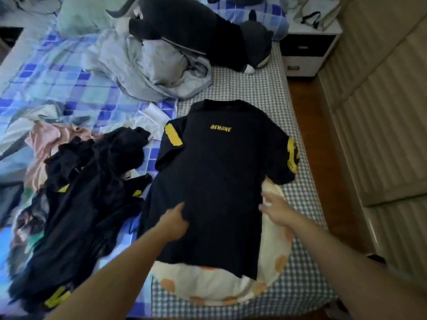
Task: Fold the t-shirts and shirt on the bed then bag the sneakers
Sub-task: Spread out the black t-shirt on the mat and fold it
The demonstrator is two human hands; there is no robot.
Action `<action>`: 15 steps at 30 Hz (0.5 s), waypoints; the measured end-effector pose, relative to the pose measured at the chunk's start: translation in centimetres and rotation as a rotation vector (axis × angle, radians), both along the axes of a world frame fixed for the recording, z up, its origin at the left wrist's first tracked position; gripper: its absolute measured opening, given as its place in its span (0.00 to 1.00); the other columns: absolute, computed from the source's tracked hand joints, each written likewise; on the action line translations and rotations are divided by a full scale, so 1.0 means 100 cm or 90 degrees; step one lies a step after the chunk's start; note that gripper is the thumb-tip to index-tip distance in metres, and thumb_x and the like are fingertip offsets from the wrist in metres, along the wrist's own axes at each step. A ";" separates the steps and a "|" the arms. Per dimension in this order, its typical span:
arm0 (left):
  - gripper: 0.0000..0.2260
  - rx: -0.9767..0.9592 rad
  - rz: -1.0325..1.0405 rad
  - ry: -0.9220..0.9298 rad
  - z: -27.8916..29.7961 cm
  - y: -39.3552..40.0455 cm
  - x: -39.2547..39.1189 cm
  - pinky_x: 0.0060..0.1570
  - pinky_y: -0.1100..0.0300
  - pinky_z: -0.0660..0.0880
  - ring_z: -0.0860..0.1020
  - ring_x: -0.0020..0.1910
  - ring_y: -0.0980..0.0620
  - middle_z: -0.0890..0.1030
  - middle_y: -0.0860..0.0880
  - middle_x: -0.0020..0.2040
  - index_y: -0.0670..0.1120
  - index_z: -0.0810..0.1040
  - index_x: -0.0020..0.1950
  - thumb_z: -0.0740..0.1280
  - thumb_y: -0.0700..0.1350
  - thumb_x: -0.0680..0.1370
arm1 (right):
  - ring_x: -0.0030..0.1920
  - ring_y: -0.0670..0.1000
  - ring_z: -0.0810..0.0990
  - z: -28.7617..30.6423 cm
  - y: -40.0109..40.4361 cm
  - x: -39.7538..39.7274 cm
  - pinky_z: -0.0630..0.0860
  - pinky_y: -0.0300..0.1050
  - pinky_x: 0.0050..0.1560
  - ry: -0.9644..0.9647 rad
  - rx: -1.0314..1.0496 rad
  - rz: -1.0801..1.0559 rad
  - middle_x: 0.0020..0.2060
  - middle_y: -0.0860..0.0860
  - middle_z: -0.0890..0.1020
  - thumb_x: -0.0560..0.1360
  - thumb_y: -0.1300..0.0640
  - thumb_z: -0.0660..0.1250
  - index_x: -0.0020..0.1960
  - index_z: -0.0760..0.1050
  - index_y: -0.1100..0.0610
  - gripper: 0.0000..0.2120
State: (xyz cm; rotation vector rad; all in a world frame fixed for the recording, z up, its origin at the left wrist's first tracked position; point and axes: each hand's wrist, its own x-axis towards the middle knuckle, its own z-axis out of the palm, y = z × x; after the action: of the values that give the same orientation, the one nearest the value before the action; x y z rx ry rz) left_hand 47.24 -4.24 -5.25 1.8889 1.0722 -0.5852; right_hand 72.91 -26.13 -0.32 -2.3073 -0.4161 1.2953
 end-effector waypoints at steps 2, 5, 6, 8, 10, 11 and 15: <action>0.36 0.010 -0.047 0.125 -0.040 -0.024 -0.060 0.67 0.52 0.71 0.73 0.70 0.39 0.73 0.39 0.73 0.47 0.60 0.81 0.65 0.54 0.74 | 0.74 0.56 0.68 -0.041 -0.045 -0.042 0.69 0.44 0.66 0.074 -0.140 0.020 0.77 0.56 0.65 0.83 0.56 0.63 0.81 0.57 0.57 0.28; 0.35 0.032 -0.007 0.194 -0.062 -0.024 -0.110 0.67 0.54 0.69 0.70 0.72 0.39 0.71 0.38 0.73 0.45 0.55 0.82 0.69 0.46 0.78 | 0.75 0.59 0.66 -0.090 -0.075 -0.076 0.70 0.48 0.68 0.148 -0.253 -0.051 0.78 0.57 0.61 0.83 0.52 0.64 0.81 0.53 0.57 0.33; 0.36 0.060 0.004 0.188 -0.067 -0.019 -0.121 0.69 0.52 0.68 0.69 0.72 0.38 0.69 0.37 0.74 0.46 0.54 0.82 0.69 0.45 0.78 | 0.73 0.60 0.68 -0.102 -0.077 -0.083 0.71 0.50 0.68 0.133 -0.263 -0.074 0.76 0.58 0.65 0.83 0.51 0.64 0.80 0.56 0.59 0.31; 0.37 0.141 0.053 0.153 -0.078 -0.005 -0.132 0.69 0.45 0.68 0.69 0.71 0.33 0.64 0.36 0.75 0.48 0.54 0.82 0.69 0.43 0.77 | 0.61 0.59 0.78 -0.119 -0.068 -0.096 0.77 0.51 0.60 0.051 -0.261 -0.118 0.61 0.57 0.77 0.82 0.52 0.64 0.70 0.69 0.63 0.21; 0.36 0.225 0.113 0.132 -0.088 0.008 -0.135 0.68 0.40 0.67 0.68 0.70 0.30 0.61 0.35 0.75 0.51 0.55 0.82 0.67 0.40 0.77 | 0.47 0.55 0.81 -0.140 -0.058 -0.112 0.80 0.50 0.46 0.014 -0.221 -0.184 0.50 0.54 0.81 0.81 0.51 0.67 0.64 0.75 0.64 0.19; 0.35 0.247 0.122 0.132 -0.094 0.013 -0.136 0.68 0.39 0.65 0.66 0.70 0.29 0.59 0.35 0.75 0.52 0.55 0.82 0.65 0.39 0.77 | 0.44 0.54 0.80 -0.147 -0.052 -0.120 0.79 0.48 0.43 0.030 -0.206 -0.222 0.50 0.55 0.82 0.80 0.50 0.67 0.64 0.75 0.63 0.19; 0.32 0.247 0.081 0.125 -0.119 0.034 -0.139 0.63 0.36 0.69 0.70 0.66 0.29 0.68 0.33 0.68 0.50 0.57 0.79 0.65 0.39 0.77 | 0.49 0.57 0.78 -0.163 -0.041 -0.142 0.75 0.50 0.50 0.033 -0.210 -0.206 0.57 0.57 0.81 0.82 0.56 0.63 0.68 0.74 0.59 0.16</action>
State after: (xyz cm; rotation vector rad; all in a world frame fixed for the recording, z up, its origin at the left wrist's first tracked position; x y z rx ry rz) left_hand 33.30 -0.88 -17.12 2.1025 1.5087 -0.5250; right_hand 58.70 -30.28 -16.65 -2.4660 0.1998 1.3311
